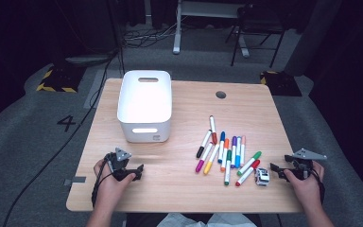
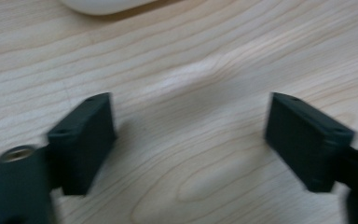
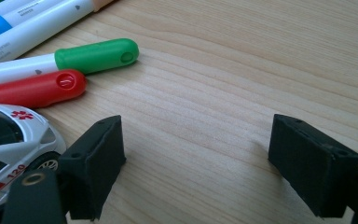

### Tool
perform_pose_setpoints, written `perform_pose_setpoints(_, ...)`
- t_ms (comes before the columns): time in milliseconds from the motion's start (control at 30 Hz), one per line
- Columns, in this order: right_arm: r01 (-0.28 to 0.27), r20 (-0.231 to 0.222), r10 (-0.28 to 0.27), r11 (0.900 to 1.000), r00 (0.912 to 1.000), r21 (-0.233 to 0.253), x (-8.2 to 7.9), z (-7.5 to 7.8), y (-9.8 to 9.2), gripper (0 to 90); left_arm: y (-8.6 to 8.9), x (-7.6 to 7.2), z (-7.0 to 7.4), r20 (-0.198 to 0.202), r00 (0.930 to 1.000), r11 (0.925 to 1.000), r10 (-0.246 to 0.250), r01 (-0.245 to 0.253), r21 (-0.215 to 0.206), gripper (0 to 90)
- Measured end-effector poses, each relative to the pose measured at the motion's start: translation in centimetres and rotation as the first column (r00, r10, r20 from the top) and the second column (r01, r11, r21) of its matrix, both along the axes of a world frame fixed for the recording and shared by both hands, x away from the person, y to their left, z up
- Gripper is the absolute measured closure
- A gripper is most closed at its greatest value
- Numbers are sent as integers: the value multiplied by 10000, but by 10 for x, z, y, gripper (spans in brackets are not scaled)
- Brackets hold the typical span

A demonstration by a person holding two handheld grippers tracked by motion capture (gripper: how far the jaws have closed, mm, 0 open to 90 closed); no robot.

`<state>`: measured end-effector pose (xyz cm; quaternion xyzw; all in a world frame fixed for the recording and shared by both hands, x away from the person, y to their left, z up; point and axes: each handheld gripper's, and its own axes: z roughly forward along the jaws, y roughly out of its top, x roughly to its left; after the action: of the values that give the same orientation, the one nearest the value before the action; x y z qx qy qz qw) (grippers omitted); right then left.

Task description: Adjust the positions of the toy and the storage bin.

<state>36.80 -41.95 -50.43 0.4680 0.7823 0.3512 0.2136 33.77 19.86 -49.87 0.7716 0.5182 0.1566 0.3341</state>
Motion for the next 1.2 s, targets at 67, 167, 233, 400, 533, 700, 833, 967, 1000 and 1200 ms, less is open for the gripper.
perform_pose_setpoints(67,-20,4,20,10000,10000,-18,0,0,0,183,1,1,6,14,9999,9998,-129,130,-158,169)
perform_pose_setpoints(167,-10,7,10,10000,10000,1,0,0,0,183,1,2,13,201,9995,9996,-262,263,-31,206)
perform_pose_setpoints(233,-1,7,1,10000,10000,14,0,0,0,183,2,1,21,325,9990,9995,-294,298,-122,206)
perform_pose_setpoints(400,-15,11,15,10000,10000,-13,0,0,0,183,7,-2,45,633,9968,9987,-480,490,-140,219)
perform_pose_setpoints(533,-15,11,15,10000,10000,-5,0,0,0,183,15,-1,62,826,9956,9978,-442,481,-456,228)
perform_pose_setpoints(700,-13,1,13,10000,10000,-10,0,0,0,183,24,3,75,994,9945,9990,-322,353,-289,207)
perform_pose_setpoints(833,-8,2,8,10000,10000,21,0,0,0,183,34,6,91,1282,9917,9982,-120,195,-570,203)
perform_pose_setpoints(967,-14,5,14,10000,10000,8,0,0,0,183,40,11,102,1540,9881,9987,32,46,-498,208)
perform_pose_setpoints(1000,-14,5,14,10000,10000,8,0,0,0,183,40,11,102,1540,9881,9987,32,46,-498,210)
perform_pose_setpoints(1200,-16,6,16,10000,10000,6,0,0,0,183,41,27,115,1878,9819,9951,250,-64,-990,224)
